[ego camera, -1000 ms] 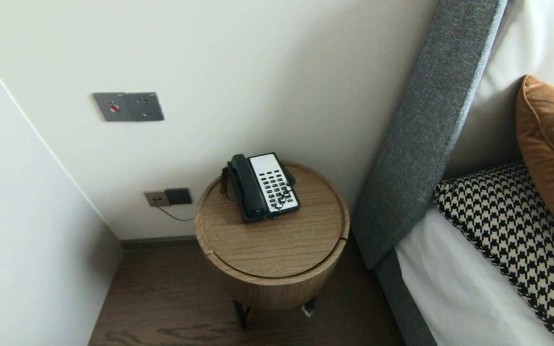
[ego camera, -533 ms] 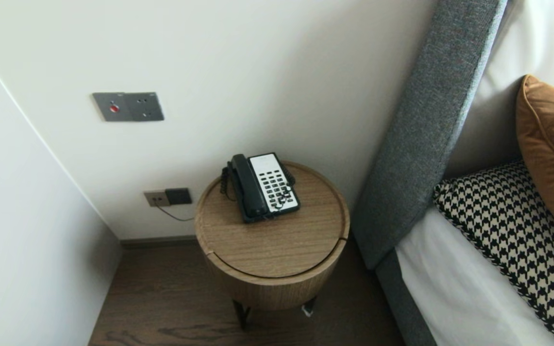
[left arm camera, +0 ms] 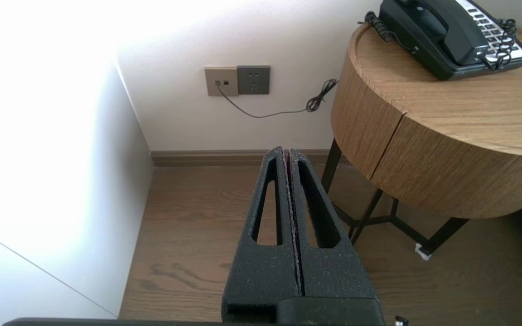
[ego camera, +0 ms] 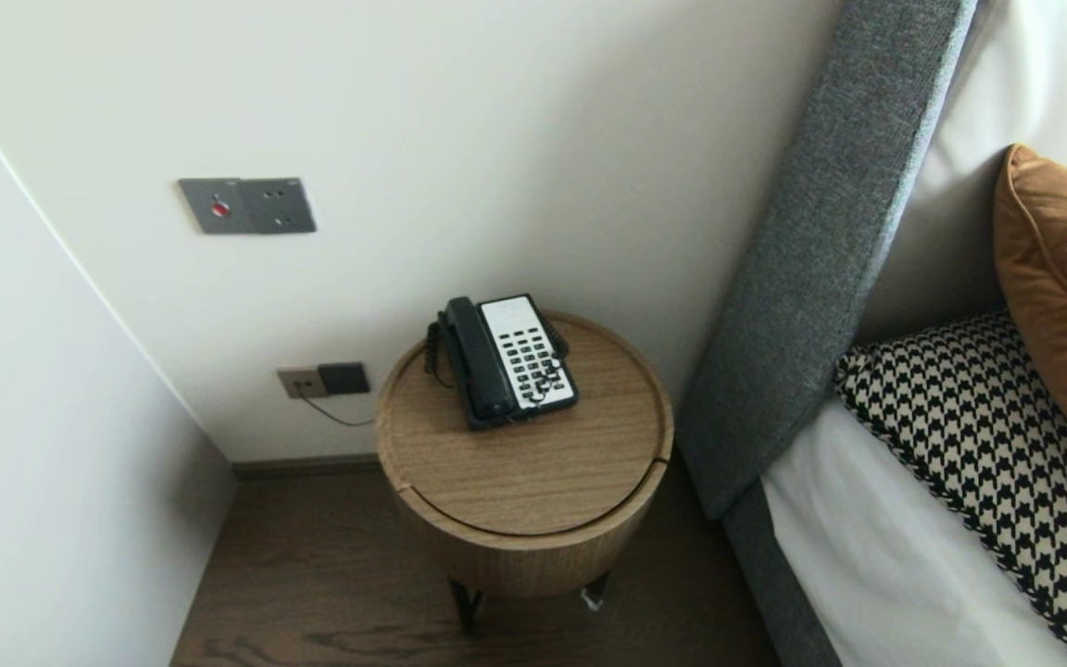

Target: Open the nightstand drawer

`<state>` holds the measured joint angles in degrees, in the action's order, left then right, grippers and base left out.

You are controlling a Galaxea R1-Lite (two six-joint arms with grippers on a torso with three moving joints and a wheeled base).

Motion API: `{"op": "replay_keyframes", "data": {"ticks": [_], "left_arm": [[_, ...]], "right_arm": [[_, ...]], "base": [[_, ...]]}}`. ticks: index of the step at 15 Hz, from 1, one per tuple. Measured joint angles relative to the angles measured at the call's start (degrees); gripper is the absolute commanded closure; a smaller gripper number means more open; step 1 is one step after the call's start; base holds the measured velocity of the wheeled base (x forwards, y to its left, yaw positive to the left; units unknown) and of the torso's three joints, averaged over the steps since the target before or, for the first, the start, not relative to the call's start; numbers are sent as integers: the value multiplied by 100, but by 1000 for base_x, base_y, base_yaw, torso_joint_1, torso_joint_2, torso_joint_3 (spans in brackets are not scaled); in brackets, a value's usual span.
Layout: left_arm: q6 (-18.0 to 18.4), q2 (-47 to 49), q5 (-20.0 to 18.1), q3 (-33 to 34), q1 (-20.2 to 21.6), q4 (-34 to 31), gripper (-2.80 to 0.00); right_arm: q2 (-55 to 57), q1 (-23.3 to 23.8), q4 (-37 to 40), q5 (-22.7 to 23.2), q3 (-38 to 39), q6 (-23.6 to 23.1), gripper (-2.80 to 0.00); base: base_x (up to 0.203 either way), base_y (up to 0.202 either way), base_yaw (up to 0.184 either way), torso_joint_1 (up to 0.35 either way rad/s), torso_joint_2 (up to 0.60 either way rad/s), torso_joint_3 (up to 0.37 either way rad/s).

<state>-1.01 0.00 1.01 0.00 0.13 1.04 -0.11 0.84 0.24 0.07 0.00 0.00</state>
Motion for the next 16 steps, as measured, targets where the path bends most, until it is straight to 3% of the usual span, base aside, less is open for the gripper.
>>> {"op": "replay_keyframes", "data": {"ticks": [5, 9, 16], "left_arm": [[11, 0, 0, -87, 0, -42, 0], [2, 67, -10, -841, 0, -734, 0], [-39, 1852, -66, -2363, -4, -903, 0]], "right_arm": [[1, 4, 0, 0, 0, 0, 0], [1, -2, 2, 0, 0, 0, 0], [4, 0, 2, 0, -2, 0, 0]], "base": [[0, 0, 0, 0, 0, 0], [0, 0, 0, 0, 0, 0], [0, 0, 0, 0, 0, 0]]}}
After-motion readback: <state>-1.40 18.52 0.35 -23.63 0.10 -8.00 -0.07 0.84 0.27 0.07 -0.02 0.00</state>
